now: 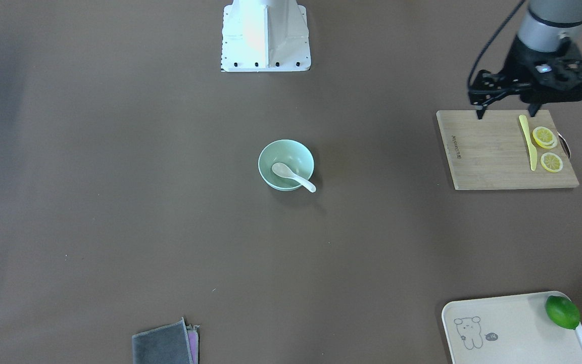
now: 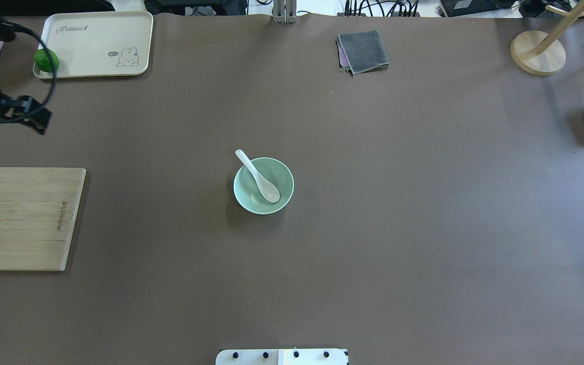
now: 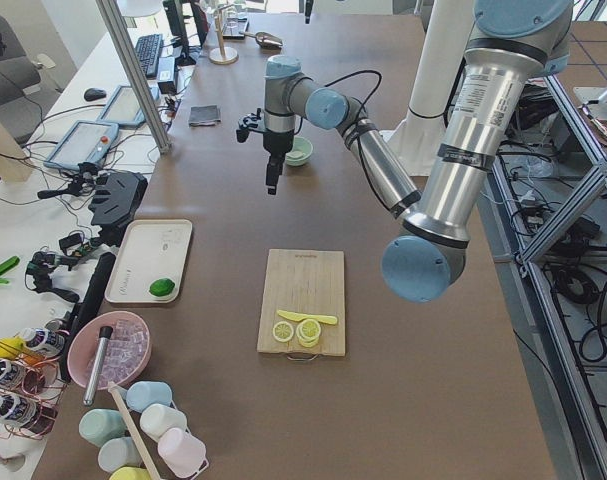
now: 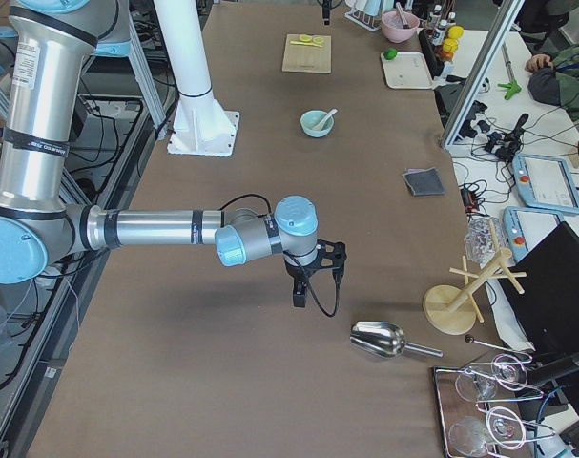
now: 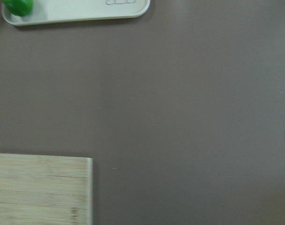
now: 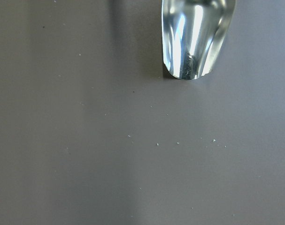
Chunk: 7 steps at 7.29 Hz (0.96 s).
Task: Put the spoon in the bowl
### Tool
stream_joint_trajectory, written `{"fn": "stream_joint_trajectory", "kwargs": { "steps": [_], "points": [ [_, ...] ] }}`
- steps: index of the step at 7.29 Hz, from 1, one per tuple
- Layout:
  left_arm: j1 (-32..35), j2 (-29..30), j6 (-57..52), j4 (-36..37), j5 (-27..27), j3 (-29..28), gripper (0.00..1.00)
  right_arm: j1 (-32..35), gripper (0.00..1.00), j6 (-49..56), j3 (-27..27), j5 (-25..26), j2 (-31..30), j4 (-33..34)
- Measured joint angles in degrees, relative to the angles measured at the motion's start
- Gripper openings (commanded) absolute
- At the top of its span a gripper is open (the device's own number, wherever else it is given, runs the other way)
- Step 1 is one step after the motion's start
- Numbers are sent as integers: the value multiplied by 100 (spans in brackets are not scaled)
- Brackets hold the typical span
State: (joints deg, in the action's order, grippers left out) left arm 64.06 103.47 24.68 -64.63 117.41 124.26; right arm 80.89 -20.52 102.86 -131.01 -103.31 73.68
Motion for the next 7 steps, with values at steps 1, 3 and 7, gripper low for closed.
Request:
{"fn": "stream_joint_trajectory", "kwargs": {
  "steps": [1,3,7],
  "points": [
    [851,-368,-1418,54,370,-236,98,280,100,540,-167,-73,3,33],
    [2318,-833,-3694,-134,1045,-1172,98,741,100,1089,-355,-379,12,136],
    [2903,-2004,-4335,-1922,1290,-2030,98,1403,100,1976,-330,-664,67,881]
  ]
}}
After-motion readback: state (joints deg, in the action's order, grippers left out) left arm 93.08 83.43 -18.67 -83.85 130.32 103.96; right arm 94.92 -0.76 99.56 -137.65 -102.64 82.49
